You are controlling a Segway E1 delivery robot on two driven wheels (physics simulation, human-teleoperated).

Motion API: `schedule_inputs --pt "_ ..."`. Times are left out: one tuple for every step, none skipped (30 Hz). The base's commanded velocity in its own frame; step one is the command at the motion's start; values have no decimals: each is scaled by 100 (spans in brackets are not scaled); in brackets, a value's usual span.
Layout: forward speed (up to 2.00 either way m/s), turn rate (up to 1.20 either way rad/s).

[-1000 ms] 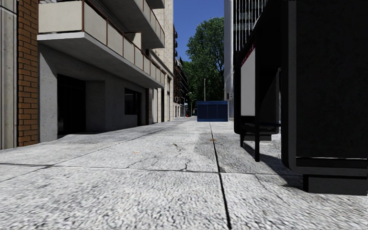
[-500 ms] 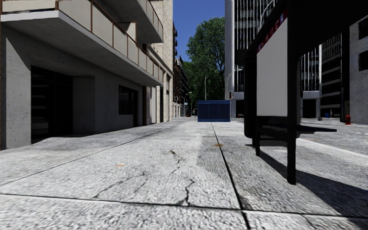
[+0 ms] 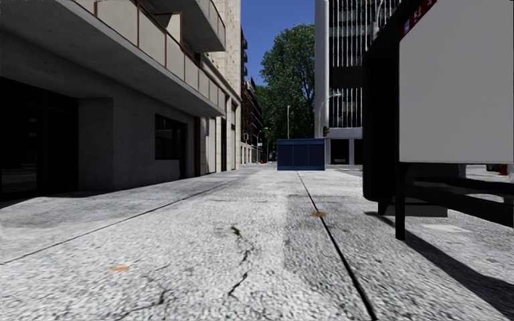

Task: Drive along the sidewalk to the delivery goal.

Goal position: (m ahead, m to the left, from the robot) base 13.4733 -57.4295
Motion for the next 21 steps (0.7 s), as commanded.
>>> schedule_inputs --pt "200 0" --pt "200 0" --pt "200 0" --pt "200 0" --pt "200 0" --pt "200 0" --pt "200 0" --pt "200 0" --pt "200 0" --pt "200 0" --pt "200 0" --pt "200 0" --pt "200 0" --pt "200 0" --pt "200 0" --pt "200 0" --pt "200 0" --pt "200 0" --pt "200 0" --pt "200 0" --pt "200 0"
